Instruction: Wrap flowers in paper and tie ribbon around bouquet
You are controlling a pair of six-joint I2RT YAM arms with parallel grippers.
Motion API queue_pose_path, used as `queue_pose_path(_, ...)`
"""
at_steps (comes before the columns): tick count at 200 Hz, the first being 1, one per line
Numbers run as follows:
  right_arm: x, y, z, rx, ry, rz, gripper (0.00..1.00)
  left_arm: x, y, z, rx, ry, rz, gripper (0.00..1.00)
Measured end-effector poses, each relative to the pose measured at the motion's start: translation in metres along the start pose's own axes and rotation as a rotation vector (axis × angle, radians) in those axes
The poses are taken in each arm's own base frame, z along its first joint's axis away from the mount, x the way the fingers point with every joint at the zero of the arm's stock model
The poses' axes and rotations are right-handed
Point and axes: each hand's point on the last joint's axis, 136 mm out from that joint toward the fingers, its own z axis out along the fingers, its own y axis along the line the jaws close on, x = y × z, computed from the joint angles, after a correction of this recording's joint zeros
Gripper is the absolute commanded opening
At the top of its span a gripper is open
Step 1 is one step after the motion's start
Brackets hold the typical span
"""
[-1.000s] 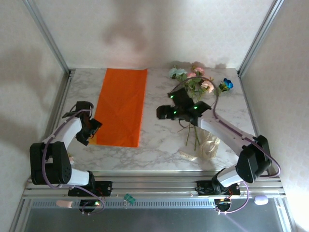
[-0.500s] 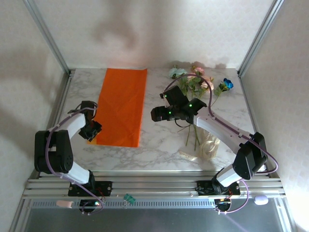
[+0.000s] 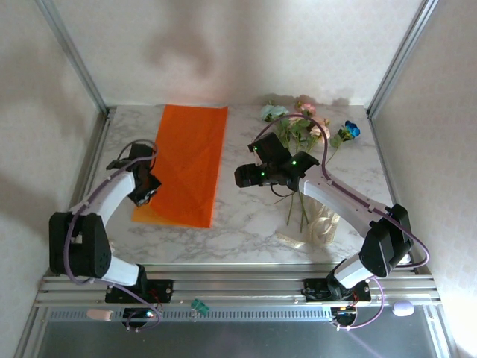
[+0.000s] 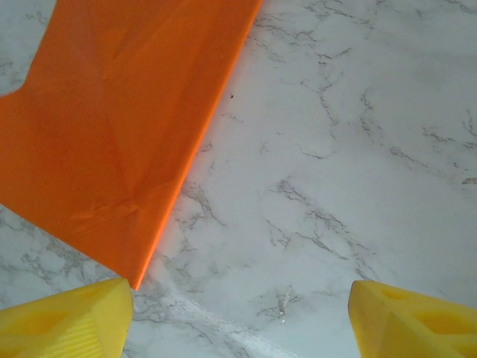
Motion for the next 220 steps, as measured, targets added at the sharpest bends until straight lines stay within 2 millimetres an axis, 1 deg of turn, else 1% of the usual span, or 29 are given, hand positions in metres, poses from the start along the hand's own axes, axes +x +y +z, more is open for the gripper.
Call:
queue_pose_path(10, 0.0, 0.0, 0.0, 0.0, 0.0, 0.011, 0.75, -0.005, -0.032, -0.023, 0.081, -0.057, 0.071, 0.0)
queue_pose_path(18, 0.0, -0.001, 0.0, 0.0, -0.001, 0.024, 0.75, -0.005, -0.056, -0.042, 0.144, -0.096, 0.133, 0.0)
queue_pose_path(26, -0.001, -0.002, 0.0, 0.002, -0.002, 0.039, 0.75, 0.001, -0.085, -0.065, 0.22, -0.137, 0.216, 0.0)
queue_pose_path(28, -0.001, -0.002, 0.0, 0.002, -0.003, 0.044, 0.75, 0.002, -0.089, -0.069, 0.231, -0.146, 0.228, 0.0)
queue_pose_path(37, -0.002, -0.006, -0.001, 0.007, -0.005, 0.068, 0.75, 0.014, -0.119, -0.093, 0.315, -0.183, 0.316, 0.0)
queue_pose_path(45, -0.003, -0.01, -0.003, 0.011, -0.011, 0.097, 0.75, 0.028, -0.142, -0.113, 0.385, -0.21, 0.397, 0.0)
queue_pose_path(50, -0.005, -0.014, -0.004, 0.013, -0.016, 0.118, 0.75, 0.041, -0.157, -0.126, 0.431, -0.228, 0.455, 0.0)
queue_pose_path(52, -0.006, -0.016, -0.005, 0.014, -0.02, 0.126, 0.75, 0.043, -0.16, -0.129, 0.443, -0.233, 0.47, 0.0)
queue_pose_path(63, -0.012, -0.027, -0.009, 0.019, -0.043, 0.186, 0.74, 0.073, -0.182, -0.15, 0.523, -0.261, 0.594, 0.0)
queue_pose_path(75, -0.018, -0.042, -0.015, 0.028, -0.069, 0.257, 0.74, 0.107, -0.197, -0.165, 0.591, -0.277, 0.724, 0.0)
queue_pose_path(96, -0.022, -0.071, -0.027, 0.044, -0.112, 0.38, 0.74, 0.16, -0.216, -0.184, 0.69, -0.295, 0.915, 0.0)
queue_pose_path(104, -0.022, -0.084, -0.033, 0.051, -0.128, 0.429, 0.74, 0.175, -0.223, -0.187, 0.717, -0.302, 0.971, 0.0)
queue_pose_path(111, -0.023, -0.094, -0.039, 0.053, -0.142, 0.469, 0.74, 0.19, -0.229, -0.186, 0.736, -0.301, 1.023, 0.0)
queue_pose_path(123, -0.022, -0.112, -0.048, 0.063, -0.169, 0.531, 0.74, 0.213, -0.237, -0.178, 0.745, -0.292, 1.104, 0.0)
queue_pose_path(134, -0.021, -0.127, -0.055, 0.077, -0.186, 0.577, 0.74, 0.235, -0.245, -0.163, 0.736, -0.28, 1.181, 0.0)
queue_pose_path(155, -0.021, -0.144, -0.061, 0.081, -0.199, 0.624, 0.75, 0.279, -0.257, -0.138, 0.722, -0.259, 1.322, 0.0)
queue_pose_path(172, -0.02, -0.155, -0.062, 0.078, -0.198, 0.655, 0.76, 0.309, -0.268, -0.127, 0.734, -0.246, 1.411, 0.0)
queue_pose_path(189, -0.017, -0.167, -0.064, 0.081, -0.198, 0.69, 0.78, 0.33, -0.281, -0.126, 0.771, -0.247, 1.462, 0.0)
queue_pose_path(220, -0.018, -0.178, -0.065, 0.068, -0.195, 0.704, 0.79, 0.355, -0.311, -0.137, 0.856, -0.279, 1.496, 0.0)
